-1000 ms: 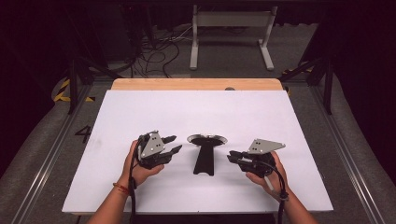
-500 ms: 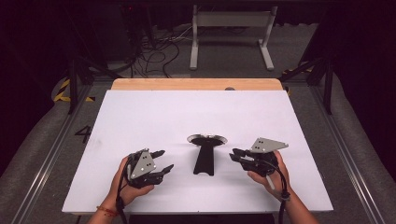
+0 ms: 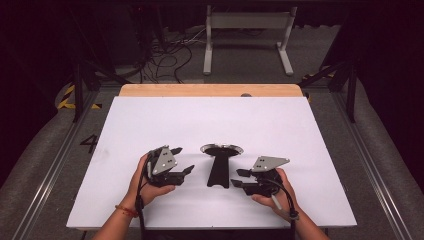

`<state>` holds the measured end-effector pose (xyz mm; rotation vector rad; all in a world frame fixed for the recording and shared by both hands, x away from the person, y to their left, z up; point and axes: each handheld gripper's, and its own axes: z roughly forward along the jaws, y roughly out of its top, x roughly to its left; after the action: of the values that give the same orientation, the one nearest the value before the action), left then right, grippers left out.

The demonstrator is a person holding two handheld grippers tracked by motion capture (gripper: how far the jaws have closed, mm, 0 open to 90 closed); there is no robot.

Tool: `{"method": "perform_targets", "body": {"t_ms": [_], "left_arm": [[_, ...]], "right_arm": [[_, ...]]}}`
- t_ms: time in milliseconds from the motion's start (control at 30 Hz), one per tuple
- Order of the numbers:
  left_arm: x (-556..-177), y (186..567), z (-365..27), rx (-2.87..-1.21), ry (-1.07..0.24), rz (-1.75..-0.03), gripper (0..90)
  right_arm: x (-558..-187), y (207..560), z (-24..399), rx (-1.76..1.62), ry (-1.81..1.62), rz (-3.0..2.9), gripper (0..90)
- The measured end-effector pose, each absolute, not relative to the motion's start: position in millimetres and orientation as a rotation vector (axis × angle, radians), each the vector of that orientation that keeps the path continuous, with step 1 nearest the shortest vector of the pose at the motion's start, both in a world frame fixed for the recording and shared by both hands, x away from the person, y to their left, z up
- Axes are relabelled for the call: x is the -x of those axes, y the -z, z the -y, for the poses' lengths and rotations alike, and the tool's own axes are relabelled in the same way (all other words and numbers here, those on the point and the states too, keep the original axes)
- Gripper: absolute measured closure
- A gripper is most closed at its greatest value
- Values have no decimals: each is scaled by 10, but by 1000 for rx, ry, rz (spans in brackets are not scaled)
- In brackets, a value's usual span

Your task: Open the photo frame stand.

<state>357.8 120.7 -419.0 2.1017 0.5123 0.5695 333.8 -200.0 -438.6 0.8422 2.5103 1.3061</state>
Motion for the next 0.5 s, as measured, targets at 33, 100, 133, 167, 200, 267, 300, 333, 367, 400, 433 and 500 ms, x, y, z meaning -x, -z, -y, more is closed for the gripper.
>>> {"method": "perform_targets", "body": {"t_ms": [33, 100, 133, 167, 200, 267, 300, 333, 367, 400, 433, 500], "left_arm": [[-3614, 4166, -1170, -2094, -566, -513, 303], [-3680, 4129, -1114, -2070, -530, -509, 291], [-3715, 4109, -1071, -2061, -532, -495, 283], [-3752, 4092, -1029, -2056, -515, -481, 279], [-3752, 4092, -1029, -2056, -515, -481, 275], [-3814, 4073, -950, -2046, -508, -478, 272], [-3839, 4068, -919, -2048, -499, -471, 290], [-3862, 4072, -876, -2061, -498, -451, 317], [-3877, 4077, -847, -2075, -512, -433, 350], [-3887, 4089, -825, -2074, -524, -421, 402], [-3902, 4104, -809, -2069, -504, -423, 424], [-3917, 4122, -800, -2066, -482, -406, 521]], "right_arm": [[-3333, 4407, 1966, -837, -1301, -2519, 539], [-3333, 4458, 1901, -837, -1287, -2542, 514], [-3337, 4478, 1879, -840, -1278, -2544, 501], [-3349, 4512, 1844, -855, -1265, -2547, 490], [-3349, 4512, 1844, -855, -1265, -2547, 490], [-3382, 4588, 1790, -889, -1262, -2564, 473], [-3391, 4611, 1771, -896, -1255, -2571, 471], [-3400, 4629, 1757, -901, -1254, -2575, 473], [-3407, 4634, 1749, -917, -1264, -2564, 488], [-3414, 4634, 1746, -928, -1268, -2560, 515], [-3418, 4635, 1746, -936, -1267, -2552, 550], [-3409, 4633, 1751, -938, -1286, -2541, 629]]}}
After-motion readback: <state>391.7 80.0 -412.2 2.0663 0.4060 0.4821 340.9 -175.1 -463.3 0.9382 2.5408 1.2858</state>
